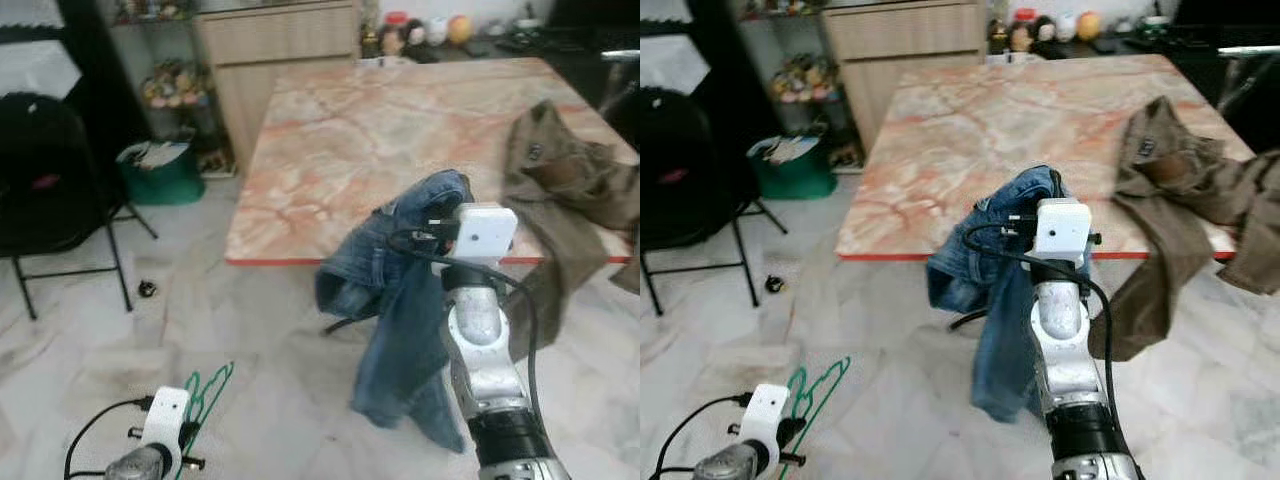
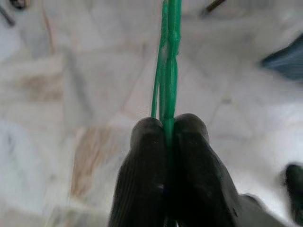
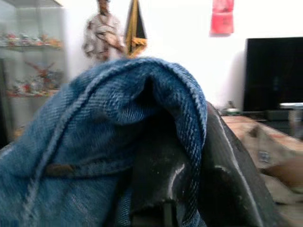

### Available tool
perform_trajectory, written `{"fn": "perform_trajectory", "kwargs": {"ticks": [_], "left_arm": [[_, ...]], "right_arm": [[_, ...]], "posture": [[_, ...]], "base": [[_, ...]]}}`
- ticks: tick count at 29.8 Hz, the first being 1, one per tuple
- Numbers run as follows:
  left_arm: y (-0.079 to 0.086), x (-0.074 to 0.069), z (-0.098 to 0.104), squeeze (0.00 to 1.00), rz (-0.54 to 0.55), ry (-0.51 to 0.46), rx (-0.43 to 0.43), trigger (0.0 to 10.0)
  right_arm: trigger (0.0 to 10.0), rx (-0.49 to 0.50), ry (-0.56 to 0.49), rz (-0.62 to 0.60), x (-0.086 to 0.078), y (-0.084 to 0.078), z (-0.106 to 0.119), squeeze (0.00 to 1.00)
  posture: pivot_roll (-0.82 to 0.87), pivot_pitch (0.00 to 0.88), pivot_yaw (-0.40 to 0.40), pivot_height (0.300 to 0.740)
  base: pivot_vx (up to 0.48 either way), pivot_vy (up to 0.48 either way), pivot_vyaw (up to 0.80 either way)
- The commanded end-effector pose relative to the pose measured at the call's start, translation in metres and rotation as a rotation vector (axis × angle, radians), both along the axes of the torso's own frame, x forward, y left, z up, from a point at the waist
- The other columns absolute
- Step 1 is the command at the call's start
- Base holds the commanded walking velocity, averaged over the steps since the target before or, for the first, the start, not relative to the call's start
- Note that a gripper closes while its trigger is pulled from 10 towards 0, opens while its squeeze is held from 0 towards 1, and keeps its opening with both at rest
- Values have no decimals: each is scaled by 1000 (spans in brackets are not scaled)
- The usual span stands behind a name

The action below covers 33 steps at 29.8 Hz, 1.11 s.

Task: Hang hanger

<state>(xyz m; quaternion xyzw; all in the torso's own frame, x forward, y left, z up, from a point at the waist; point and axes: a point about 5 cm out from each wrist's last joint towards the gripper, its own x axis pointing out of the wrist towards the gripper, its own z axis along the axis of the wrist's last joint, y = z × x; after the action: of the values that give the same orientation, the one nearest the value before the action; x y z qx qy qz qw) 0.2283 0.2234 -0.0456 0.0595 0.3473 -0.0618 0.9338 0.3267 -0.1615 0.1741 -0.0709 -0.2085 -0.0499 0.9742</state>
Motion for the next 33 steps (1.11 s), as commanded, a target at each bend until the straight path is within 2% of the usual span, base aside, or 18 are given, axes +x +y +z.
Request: {"fn": "perform_trajectory", "kwargs": {"ticks": [1, 6, 17, 24, 29, 33], "left_arm": [[11, -6, -1, 0, 11, 13, 22, 10000], [9, -6, -1, 0, 7, 10, 16, 10000], [9, -5, -1, 0, 9, 6, 11, 10000], [6, -5, -1, 0, 11, 5, 6, 10000], [5, -5, -2, 0, 12, 9, 2, 10000], [4, -5, -2, 0, 15, 9, 0, 10000]], "right_arm": [[10000, 14, -124, 37, 2, 13, 30, 0], [10000, 15, -148, 45, 3, 15, 39, 0], [10000, 18, -140, 73, 4, 23, 38, 0], [10000, 14, -187, 80, 13, 23, 57, 0], [10000, -6, -260, 90, 28, 22, 91, 0], [10000, -18, -284, 92, 35, 21, 104, 0]], "posture": [[90, 0, 71, 740], [90, 0, 69, 740], [90, 0, 66, 740], [84, 0, 64, 740], [74, 0, 67, 740], [71, 0, 66, 740]], "base": [[319, 0, 0], [316, 0, 0], [315, 0, 0], [317, 0, 0], [317, 0, 0], [319, 0, 0]]}}
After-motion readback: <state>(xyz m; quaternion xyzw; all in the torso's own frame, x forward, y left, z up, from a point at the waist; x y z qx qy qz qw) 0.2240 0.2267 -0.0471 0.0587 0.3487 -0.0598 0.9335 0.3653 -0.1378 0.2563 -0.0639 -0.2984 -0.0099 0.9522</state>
